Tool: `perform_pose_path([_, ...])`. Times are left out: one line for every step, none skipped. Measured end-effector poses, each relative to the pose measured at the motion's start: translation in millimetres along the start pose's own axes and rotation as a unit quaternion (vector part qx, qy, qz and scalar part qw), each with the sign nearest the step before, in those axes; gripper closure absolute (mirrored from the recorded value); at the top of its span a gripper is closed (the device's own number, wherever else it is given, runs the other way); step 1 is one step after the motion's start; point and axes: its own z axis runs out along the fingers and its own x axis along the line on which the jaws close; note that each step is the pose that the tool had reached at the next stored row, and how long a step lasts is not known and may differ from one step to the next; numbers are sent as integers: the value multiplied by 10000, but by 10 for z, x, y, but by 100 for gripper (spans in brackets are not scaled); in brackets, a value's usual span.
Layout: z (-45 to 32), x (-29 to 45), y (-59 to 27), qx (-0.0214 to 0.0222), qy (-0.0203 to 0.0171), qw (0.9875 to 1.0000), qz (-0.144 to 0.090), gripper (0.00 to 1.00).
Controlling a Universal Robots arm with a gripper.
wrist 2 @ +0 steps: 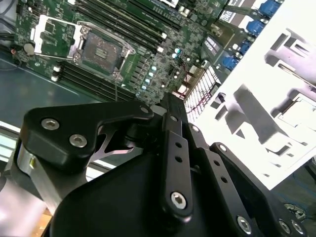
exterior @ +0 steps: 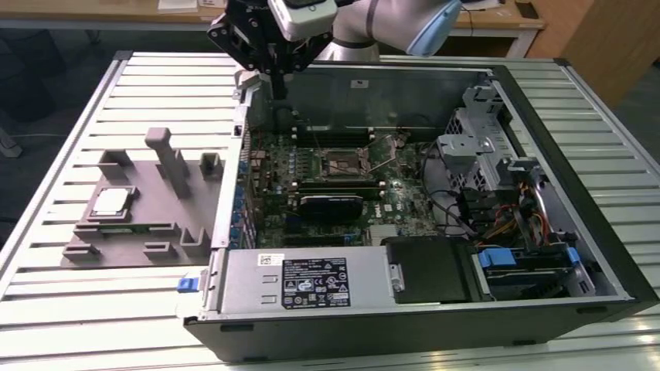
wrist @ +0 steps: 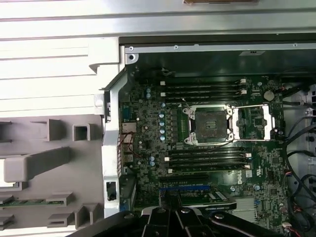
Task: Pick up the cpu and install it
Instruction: 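Reach for the cpu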
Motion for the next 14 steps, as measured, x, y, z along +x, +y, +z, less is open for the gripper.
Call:
perform_pose_path([-1, 13, -1, 0, 0, 10000, 1, 89])
perform_pose_path([-1, 25, -2, 0, 0, 10000, 1, 89])
perform_pose_path([-2, 37, -3, 0, 0, 10000, 1, 89])
perform_pose_path([-2, 49, -3, 0, 0, 10000, 2, 89])
perform_pose_path([-2, 57, -4, 0, 0, 10000, 2, 89])
perform_pose_path([-2, 64, -5, 0, 0, 10000, 2, 89])
perform_pose_path([-3, 71, -5, 0, 0, 10000, 3, 89])
perform_pose_path([-3, 79, -6, 1, 0, 10000, 3, 89])
perform_pose_path([-4, 88, -7, 1, 0, 10000, 3, 89])
perform_pose_path([-4, 99, -7, 1, 0, 10000, 4, 89])
perform_pose_path([-4, 110, -8, 0, 0, 10000, 5, 89])
perform_pose_path([-5, 121, -9, 0, 0, 10000, 5, 89])
perform_pose_path([-5, 132, -10, 0, -1, 10000, 6, 89])
perform_pose_path([-6, 144, -10, 0, 0, 10000, 6, 89])
